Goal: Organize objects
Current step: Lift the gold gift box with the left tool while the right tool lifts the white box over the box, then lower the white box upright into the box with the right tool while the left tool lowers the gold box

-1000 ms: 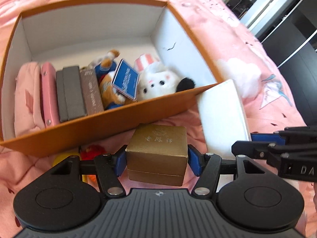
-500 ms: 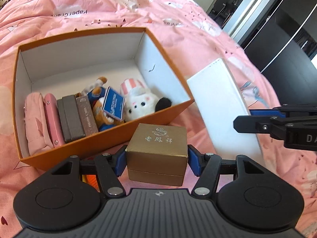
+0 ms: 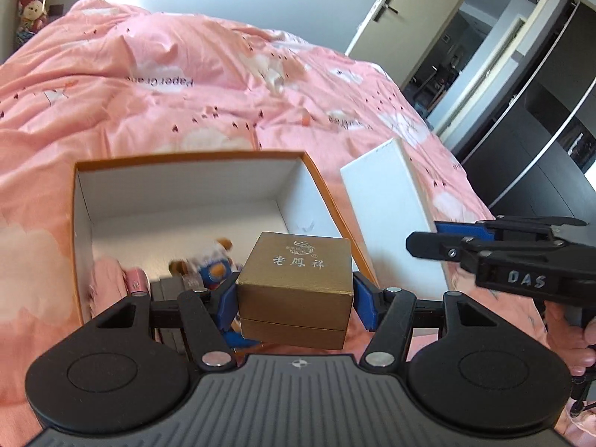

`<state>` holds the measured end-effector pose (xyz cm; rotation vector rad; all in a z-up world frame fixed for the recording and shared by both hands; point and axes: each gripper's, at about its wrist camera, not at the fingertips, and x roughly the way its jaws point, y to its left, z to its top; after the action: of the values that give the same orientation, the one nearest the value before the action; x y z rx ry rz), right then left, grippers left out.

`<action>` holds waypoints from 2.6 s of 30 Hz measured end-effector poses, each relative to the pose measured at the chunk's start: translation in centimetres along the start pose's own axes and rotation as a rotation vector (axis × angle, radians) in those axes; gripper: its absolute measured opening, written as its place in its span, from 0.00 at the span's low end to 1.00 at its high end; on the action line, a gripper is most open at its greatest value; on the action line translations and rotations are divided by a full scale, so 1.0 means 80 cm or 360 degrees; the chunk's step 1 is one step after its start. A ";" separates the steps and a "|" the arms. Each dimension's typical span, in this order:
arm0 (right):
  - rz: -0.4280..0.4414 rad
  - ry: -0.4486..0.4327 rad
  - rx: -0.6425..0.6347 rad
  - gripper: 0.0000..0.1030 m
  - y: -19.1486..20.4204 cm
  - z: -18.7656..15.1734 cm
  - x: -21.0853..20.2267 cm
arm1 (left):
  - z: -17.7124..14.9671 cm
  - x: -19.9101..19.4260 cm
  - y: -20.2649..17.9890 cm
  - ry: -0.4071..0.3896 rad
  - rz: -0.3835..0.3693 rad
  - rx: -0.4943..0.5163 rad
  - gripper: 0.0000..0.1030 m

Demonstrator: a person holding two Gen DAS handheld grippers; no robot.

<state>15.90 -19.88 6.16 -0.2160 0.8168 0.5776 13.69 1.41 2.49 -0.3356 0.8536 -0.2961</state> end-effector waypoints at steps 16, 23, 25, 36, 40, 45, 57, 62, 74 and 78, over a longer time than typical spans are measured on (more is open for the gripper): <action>-0.0209 0.0208 -0.0261 0.27 0.002 0.031 0.166 | 0.031 0.064 0.037 0.0002 0.0041 -0.0108 0.68; -0.0288 0.0341 -0.0279 0.27 0.005 0.013 0.199 | 0.035 0.078 0.037 0.0035 0.0043 -0.0111 0.68; -0.0283 0.0424 -0.0231 0.27 0.001 0.009 0.208 | 0.036 0.081 0.038 0.0043 0.0048 -0.0115 0.68; -0.0307 0.0589 -0.0195 0.26 -0.001 0.011 0.234 | 0.040 0.092 0.042 0.0073 0.0067 -0.0127 0.68; -0.0287 0.0602 -0.0272 0.27 0.000 0.014 0.228 | 0.042 0.099 0.044 0.0083 0.0072 -0.0130 0.68; -0.0217 0.0567 -0.0375 0.17 0.001 0.016 0.220 | 0.046 0.104 0.045 0.0081 0.0077 -0.0124 0.68; -0.0058 0.0369 -0.0533 0.14 -0.011 0.041 0.213 | 0.082 0.173 0.043 0.0220 0.0179 0.0013 0.68; -0.0001 0.0356 -0.0540 0.15 -0.011 0.042 0.225 | 0.086 0.205 0.049 0.0342 0.0270 -0.0026 0.68; -0.0025 0.0336 -0.0508 0.15 -0.019 0.048 0.247 | 0.081 0.240 0.056 0.0455 0.0348 -0.0055 0.69; -0.0012 0.0337 -0.0509 0.15 -0.020 0.048 0.250 | 0.082 0.249 0.058 0.0484 0.0329 -0.0088 0.69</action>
<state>29.99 -11.68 -6.08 -0.5807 0.9244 0.6848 31.76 -0.94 -8.96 -0.2537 1.1885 -0.1321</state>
